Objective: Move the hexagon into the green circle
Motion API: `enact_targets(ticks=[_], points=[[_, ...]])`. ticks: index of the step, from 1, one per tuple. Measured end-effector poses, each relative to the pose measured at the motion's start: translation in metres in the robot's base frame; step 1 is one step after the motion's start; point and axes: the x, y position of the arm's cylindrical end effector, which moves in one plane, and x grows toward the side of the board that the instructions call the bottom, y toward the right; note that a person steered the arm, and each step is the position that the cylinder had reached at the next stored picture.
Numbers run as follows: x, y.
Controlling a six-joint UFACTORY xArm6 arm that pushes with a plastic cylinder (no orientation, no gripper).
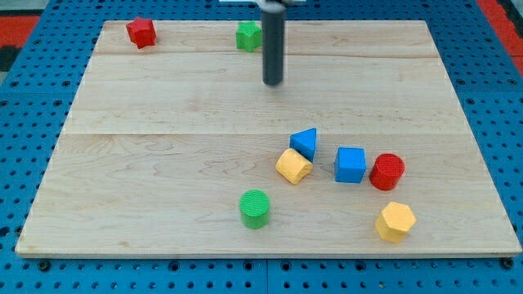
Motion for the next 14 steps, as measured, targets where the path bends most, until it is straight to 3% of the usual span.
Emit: enact_targets(ticks=[1, 2, 3, 4, 5, 6, 7, 8, 9, 10, 13, 14], points=[[0.082, 0.052], [0.106, 0.145], [0.095, 0.163], [0.108, 0.223], [0.188, 0.265], [0.215, 0.185], [0.217, 0.111], [0.235, 0.115], [0.235, 0.121], [0.225, 0.009], [0.147, 0.091], [0.089, 0.077]])
